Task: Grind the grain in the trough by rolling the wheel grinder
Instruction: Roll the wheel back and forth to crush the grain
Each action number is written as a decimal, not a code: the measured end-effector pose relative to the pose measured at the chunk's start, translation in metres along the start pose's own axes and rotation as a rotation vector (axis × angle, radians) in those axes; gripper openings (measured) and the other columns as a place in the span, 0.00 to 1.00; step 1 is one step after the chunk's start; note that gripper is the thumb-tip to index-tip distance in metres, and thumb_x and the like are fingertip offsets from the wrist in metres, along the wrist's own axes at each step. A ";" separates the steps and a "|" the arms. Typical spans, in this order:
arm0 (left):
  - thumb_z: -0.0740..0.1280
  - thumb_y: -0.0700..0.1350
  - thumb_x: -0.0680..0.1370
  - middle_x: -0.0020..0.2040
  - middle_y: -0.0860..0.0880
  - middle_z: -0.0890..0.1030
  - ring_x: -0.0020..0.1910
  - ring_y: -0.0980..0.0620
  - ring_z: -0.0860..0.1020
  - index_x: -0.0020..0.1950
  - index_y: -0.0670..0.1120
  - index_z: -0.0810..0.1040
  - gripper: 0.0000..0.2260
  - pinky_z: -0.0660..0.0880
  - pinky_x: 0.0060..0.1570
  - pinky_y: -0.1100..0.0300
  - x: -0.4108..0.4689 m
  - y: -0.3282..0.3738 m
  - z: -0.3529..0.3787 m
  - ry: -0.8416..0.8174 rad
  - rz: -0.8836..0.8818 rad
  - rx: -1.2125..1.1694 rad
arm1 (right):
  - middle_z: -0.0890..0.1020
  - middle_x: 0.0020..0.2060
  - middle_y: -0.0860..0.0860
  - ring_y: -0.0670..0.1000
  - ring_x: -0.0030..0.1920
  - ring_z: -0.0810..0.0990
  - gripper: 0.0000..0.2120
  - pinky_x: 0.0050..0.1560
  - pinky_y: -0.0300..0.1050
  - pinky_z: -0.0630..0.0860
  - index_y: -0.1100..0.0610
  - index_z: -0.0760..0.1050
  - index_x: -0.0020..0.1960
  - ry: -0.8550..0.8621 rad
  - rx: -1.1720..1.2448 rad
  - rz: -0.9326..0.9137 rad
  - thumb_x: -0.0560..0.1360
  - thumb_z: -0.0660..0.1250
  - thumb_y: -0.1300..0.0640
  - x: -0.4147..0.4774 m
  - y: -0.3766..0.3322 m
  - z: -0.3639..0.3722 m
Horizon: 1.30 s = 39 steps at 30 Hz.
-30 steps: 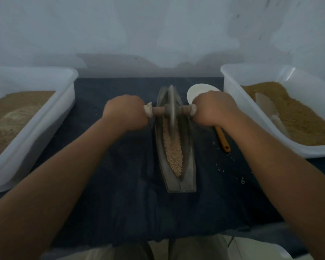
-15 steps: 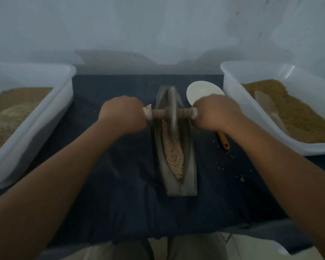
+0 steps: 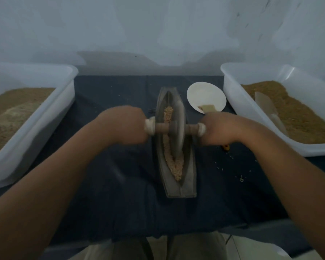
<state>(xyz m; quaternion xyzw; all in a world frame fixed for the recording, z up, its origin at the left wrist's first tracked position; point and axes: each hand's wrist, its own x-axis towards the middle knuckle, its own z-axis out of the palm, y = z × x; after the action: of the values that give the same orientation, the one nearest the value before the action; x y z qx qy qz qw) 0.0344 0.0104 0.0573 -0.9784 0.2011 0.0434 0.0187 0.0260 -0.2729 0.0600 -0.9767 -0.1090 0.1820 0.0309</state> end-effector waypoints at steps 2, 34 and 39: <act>0.68 0.56 0.71 0.34 0.52 0.74 0.34 0.47 0.75 0.35 0.49 0.72 0.13 0.75 0.40 0.55 0.019 -0.002 -0.002 0.105 -0.090 0.003 | 0.79 0.30 0.48 0.49 0.31 0.78 0.13 0.31 0.44 0.71 0.49 0.76 0.33 0.307 -0.118 0.056 0.71 0.67 0.43 0.024 0.001 0.006; 0.64 0.57 0.65 0.27 0.55 0.75 0.27 0.59 0.74 0.31 0.51 0.73 0.10 0.66 0.28 0.61 -0.035 -0.009 0.012 0.045 0.094 -0.074 | 0.80 0.25 0.45 0.43 0.25 0.77 0.05 0.30 0.42 0.72 0.44 0.80 0.33 -0.348 0.150 -0.104 0.67 0.72 0.47 -0.032 -0.006 -0.014; 0.65 0.57 0.68 0.32 0.54 0.77 0.32 0.50 0.76 0.34 0.50 0.75 0.11 0.72 0.34 0.57 0.007 -0.013 0.013 0.074 -0.053 -0.054 | 0.81 0.30 0.49 0.49 0.32 0.81 0.09 0.37 0.48 0.78 0.51 0.80 0.35 -0.054 -0.008 -0.028 0.69 0.71 0.46 0.003 -0.009 -0.015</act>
<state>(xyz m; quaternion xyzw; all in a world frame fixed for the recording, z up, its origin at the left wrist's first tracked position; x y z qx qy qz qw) 0.0444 0.0202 0.0441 -0.9845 0.1746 0.0120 -0.0143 0.0328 -0.2640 0.0735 -0.9699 -0.1244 0.2075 0.0264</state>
